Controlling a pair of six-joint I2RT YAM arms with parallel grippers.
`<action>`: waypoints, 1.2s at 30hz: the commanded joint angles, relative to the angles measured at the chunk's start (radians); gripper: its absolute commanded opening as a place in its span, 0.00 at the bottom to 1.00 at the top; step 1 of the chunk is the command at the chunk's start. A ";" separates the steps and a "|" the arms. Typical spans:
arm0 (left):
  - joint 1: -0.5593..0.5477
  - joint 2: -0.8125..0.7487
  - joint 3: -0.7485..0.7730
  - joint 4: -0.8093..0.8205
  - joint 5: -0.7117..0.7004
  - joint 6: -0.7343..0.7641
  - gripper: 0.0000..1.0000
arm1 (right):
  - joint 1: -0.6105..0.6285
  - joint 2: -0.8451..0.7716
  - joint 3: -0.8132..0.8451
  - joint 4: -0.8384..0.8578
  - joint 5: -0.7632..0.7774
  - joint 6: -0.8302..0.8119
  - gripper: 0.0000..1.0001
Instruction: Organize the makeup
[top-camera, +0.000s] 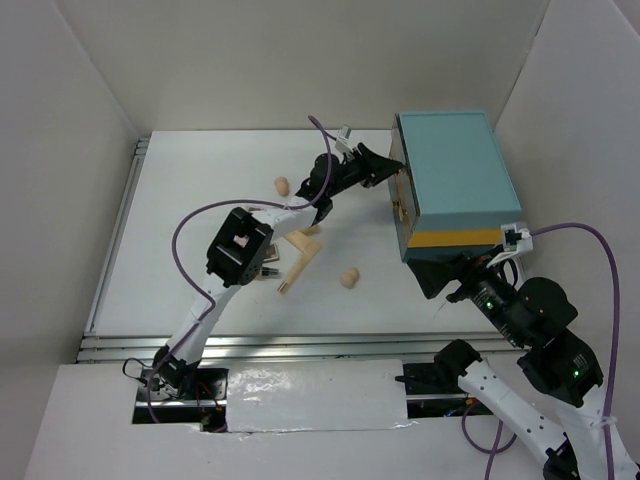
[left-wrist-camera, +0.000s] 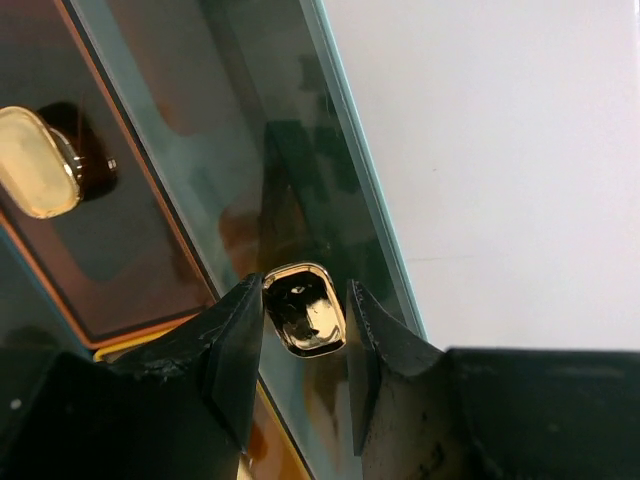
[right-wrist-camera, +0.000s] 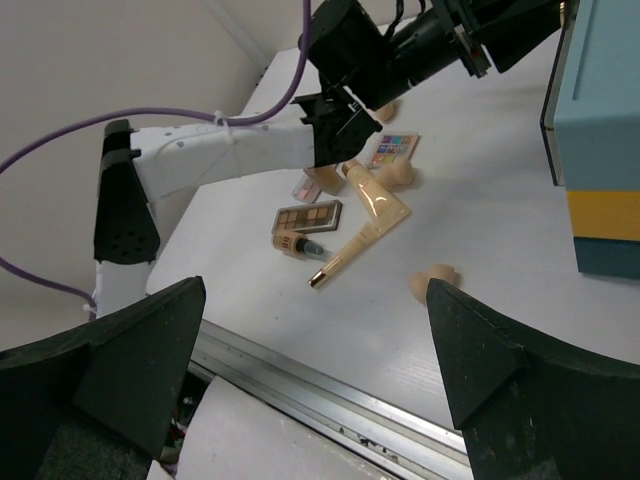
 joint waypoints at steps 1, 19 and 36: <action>0.000 -0.115 -0.126 0.098 0.017 0.115 0.00 | -0.001 -0.004 0.012 0.012 0.001 -0.017 1.00; 0.102 -0.278 -0.357 0.058 0.052 0.145 0.00 | -0.001 0.007 0.017 0.026 -0.006 -0.017 1.00; 0.154 -0.186 -0.067 -0.215 0.123 0.233 0.00 | -0.001 0.039 0.009 0.048 -0.012 -0.012 1.00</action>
